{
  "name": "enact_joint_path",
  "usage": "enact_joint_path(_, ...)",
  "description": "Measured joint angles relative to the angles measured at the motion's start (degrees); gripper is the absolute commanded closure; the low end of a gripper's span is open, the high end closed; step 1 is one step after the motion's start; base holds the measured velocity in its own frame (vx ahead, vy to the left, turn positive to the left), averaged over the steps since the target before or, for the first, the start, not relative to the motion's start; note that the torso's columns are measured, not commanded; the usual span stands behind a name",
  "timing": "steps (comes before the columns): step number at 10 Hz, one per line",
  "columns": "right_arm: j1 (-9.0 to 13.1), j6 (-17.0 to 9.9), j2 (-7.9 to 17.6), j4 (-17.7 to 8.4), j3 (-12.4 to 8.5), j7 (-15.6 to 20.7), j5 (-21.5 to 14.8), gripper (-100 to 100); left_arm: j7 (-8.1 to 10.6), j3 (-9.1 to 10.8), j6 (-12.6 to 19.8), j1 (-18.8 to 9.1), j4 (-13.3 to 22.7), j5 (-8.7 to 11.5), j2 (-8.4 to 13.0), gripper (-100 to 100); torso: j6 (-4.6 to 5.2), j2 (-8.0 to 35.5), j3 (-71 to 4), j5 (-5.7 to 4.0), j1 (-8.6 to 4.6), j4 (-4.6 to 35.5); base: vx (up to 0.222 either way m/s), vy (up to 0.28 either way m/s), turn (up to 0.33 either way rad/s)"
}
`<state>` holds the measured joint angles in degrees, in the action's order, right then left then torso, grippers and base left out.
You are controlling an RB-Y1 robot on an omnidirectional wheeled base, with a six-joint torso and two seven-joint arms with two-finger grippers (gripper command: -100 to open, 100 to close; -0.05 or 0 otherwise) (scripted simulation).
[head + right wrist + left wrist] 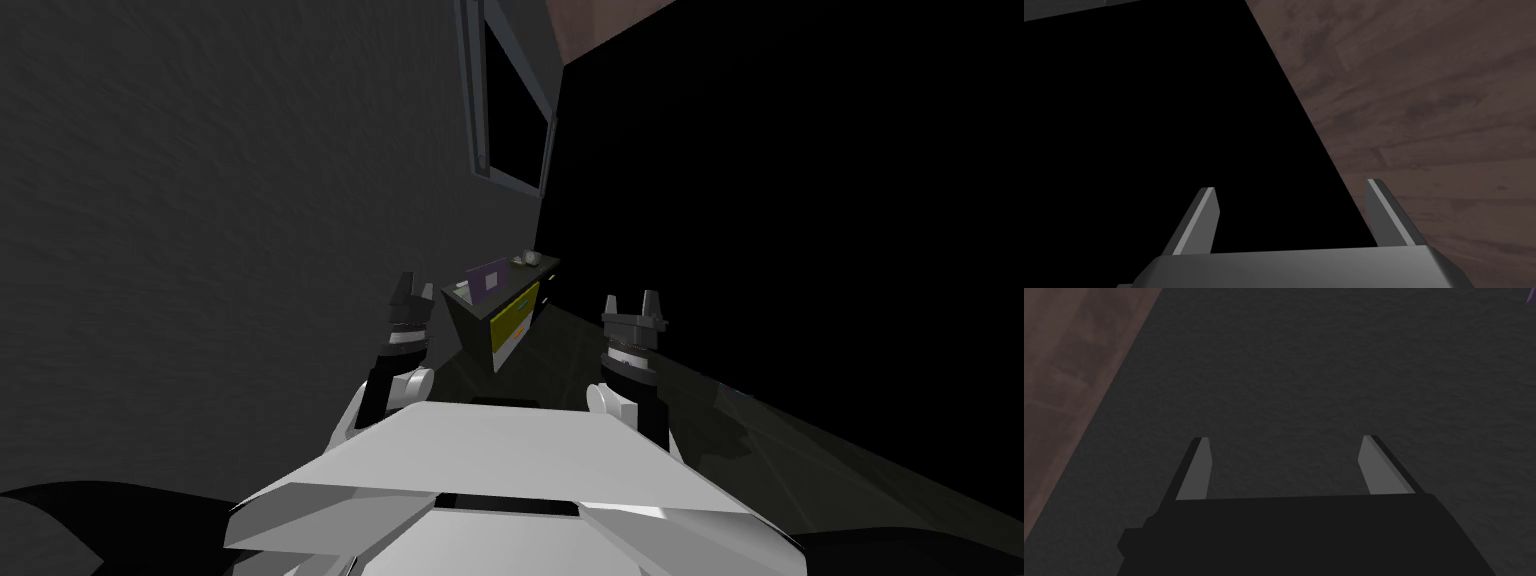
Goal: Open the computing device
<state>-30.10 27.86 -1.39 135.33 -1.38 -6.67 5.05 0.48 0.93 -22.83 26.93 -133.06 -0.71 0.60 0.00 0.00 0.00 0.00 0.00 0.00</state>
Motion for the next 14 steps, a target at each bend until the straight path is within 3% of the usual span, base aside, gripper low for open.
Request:
enact_joint_path(2, 0.0, 0.0, 0.0, 0.0, 0.0, 0.0, 0.0, 0, 0.0, 0.0, 0.0, 0.0, 0.0, 0.0, 0.0, 0, 0.0, 5.97, -12.0, 0.0, 0.0, 6.0, 0.0, 0.0, 0.0)
enact_joint_path(9, 0.0, 0.01, 0.0, 0.02, 0.0, 0.0, 0.0, 0, 0.0, 0.0, -0.01, 0.0, -0.02, 0.0, 0.0, 0, 0.0, 35.39, -70.73, 0.0, 0.0, 35.37, 0.0, 0.0, 0.0)
enact_joint_path(10, 0.0, 0.01, 0.0, 0.02, 0.0, 0.0, 0.0, 0, 0.0, 0.0, -0.01, 0.0, -0.02, 0.0, 0.0, -100, 0.0, 39.62, -79.19, 0.0, 0.0, 39.6, 0.008, 0.001, -0.018)
enact_joint_path(11, 0.0, 0.0, 0.0, 0.0, 0.0, 0.0, 0.0, 0, 0.04, 0.06, 0.26, -0.04, -0.04, 0.04, 0.88, -100, 0.0, 41.54, -83.14, 0.0, 0.02, 41.49, 0.006, 0.004, -0.028)
enact_joint_path(14, -0.01, 0.0, 0.0, -0.01, 0.0, 0.0, 0.0, 0, 0.6, 0.81, 2.09, -0.34, -0.34, 0.49, 4.63, -100, 0.0, 42.25, -84.57, 0.0, 0.01, 42.26, 0.009, 0.008, -0.046)
